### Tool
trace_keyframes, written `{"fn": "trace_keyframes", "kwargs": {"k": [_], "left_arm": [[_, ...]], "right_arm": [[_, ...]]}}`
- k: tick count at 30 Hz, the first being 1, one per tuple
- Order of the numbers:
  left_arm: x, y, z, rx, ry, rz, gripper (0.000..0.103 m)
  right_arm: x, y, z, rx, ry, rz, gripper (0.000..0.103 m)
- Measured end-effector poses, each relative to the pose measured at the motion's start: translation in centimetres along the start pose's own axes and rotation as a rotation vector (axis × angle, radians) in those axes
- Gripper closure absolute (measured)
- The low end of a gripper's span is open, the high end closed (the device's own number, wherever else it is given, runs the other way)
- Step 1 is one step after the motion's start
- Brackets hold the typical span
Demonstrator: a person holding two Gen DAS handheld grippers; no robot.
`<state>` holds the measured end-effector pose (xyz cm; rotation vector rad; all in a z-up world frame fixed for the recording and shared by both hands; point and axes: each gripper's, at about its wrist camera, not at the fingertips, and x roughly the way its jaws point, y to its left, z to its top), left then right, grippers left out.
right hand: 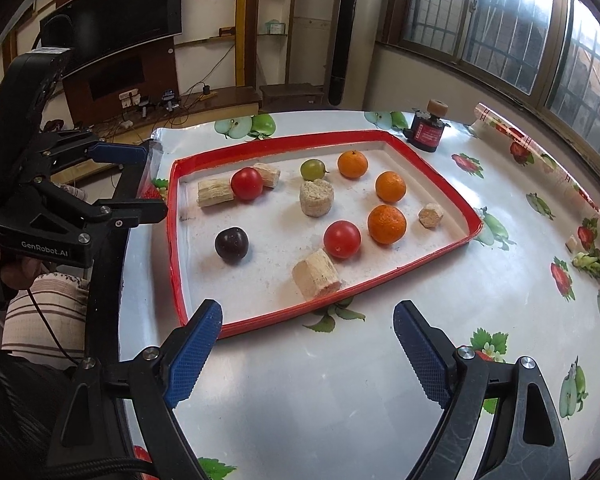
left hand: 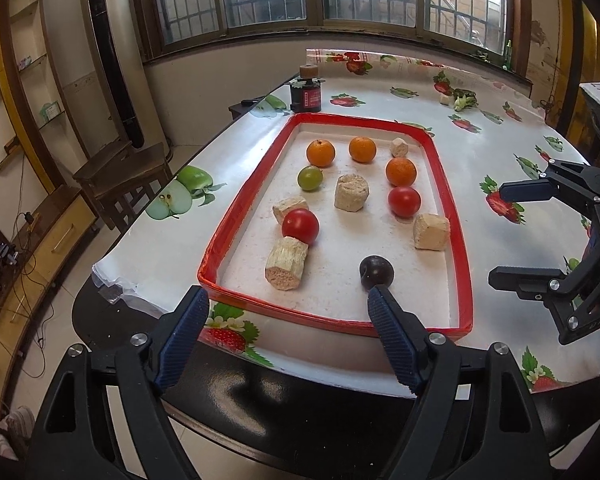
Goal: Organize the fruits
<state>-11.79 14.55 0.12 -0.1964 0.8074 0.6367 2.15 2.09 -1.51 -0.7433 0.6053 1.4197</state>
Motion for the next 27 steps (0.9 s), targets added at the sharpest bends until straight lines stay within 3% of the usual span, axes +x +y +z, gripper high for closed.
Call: {"fn": "trace_keyframes", "kwargs": {"k": [27], "left_arm": [[-0.81, 0.23, -0.34, 0.010, -0.033, 0.039, 0.021]], "right_arm": [[-0.10, 0.81, -0.53, -0.040, -0.002, 0.019, 0.014]]}}
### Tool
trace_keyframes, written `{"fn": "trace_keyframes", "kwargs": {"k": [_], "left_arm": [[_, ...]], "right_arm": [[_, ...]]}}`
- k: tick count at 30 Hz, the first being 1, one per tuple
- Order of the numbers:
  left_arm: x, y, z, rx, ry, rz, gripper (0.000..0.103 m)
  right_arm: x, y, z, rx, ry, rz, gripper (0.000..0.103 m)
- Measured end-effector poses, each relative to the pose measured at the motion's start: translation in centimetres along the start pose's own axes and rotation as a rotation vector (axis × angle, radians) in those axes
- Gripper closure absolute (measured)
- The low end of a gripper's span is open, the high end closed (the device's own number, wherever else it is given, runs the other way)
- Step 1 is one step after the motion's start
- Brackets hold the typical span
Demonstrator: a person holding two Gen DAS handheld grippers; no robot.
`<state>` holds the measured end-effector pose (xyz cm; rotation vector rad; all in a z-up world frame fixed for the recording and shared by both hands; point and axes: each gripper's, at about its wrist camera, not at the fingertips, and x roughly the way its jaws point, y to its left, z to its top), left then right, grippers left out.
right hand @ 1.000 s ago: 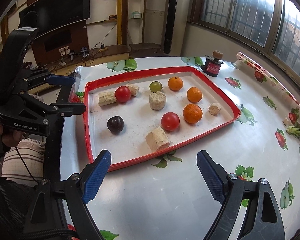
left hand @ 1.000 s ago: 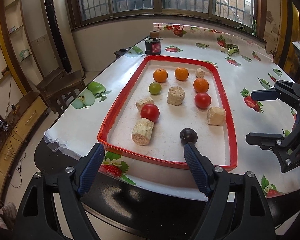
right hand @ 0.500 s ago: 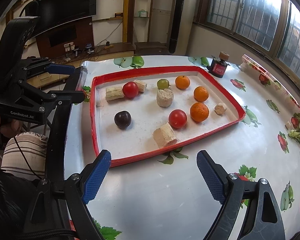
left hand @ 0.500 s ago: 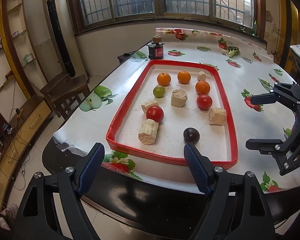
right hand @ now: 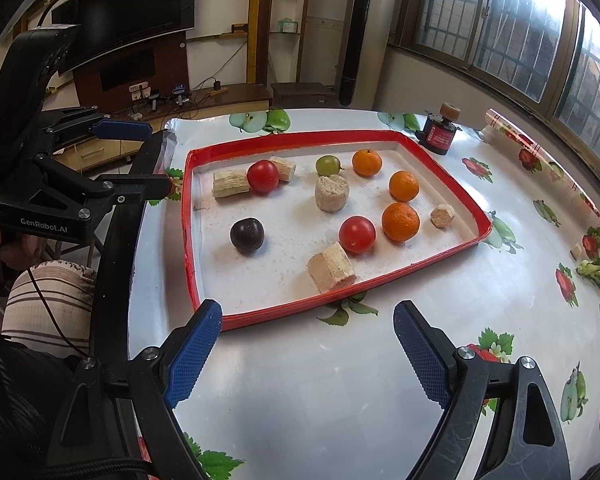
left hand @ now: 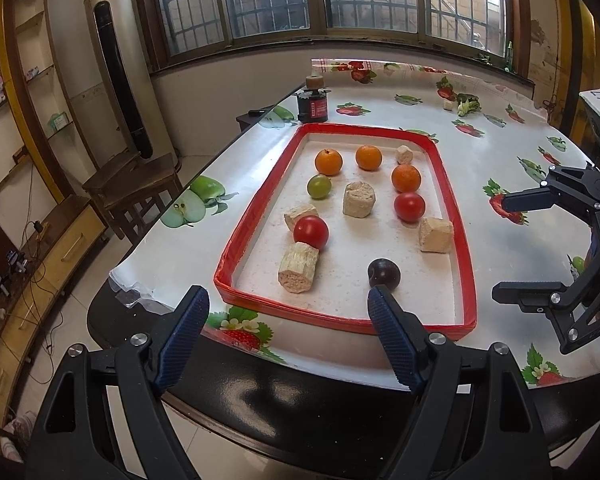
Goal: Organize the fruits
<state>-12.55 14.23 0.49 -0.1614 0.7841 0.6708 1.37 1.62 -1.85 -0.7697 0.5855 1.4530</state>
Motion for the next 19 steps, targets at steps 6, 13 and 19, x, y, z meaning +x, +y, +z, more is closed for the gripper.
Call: {"fn": "trace_keyframes", "kwargs": {"k": [6, 13, 19], "left_arm": [[0.12, 0.37, -0.26, -0.008, -0.007, 0.022, 0.021], [0.17, 0.54, -0.31, -0.015, -0.005, 0.017, 0.021], [0.15, 0.63, -0.16, -0.030, 0.010, 0.003, 0.021]], "right_arm": [[-0.04, 0.00, 0.04, -0.001, -0.002, 0.001, 0.014], [0.02, 0.18, 0.02, -0.004, 0.002, -0.003, 0.014], [0.05, 0.22, 0.00, -0.003, 0.003, -0.002, 0.014]]}}
